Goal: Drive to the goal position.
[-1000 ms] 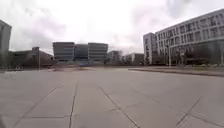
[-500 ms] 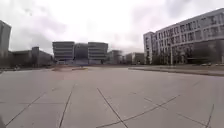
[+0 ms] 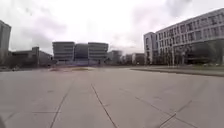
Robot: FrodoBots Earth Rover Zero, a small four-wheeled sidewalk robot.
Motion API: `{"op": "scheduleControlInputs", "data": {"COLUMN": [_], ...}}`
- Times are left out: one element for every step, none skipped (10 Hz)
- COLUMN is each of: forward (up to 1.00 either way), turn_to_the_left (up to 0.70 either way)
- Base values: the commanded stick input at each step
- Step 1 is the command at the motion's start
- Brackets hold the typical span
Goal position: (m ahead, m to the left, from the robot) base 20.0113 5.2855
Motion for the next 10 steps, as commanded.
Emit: {"op": "scheduleControlInputs", "data": {"forward": [0.70, 0.70, 0.70, 0.70, 0.70, 0.70, 0.70, 0.70, 0.70, 0.70], "turn_to_the_left": [0.02, 0.02, 0.02, 0.02, 0.02, 0.02, 0.02, 0.02, 0.37, 0.37]}}
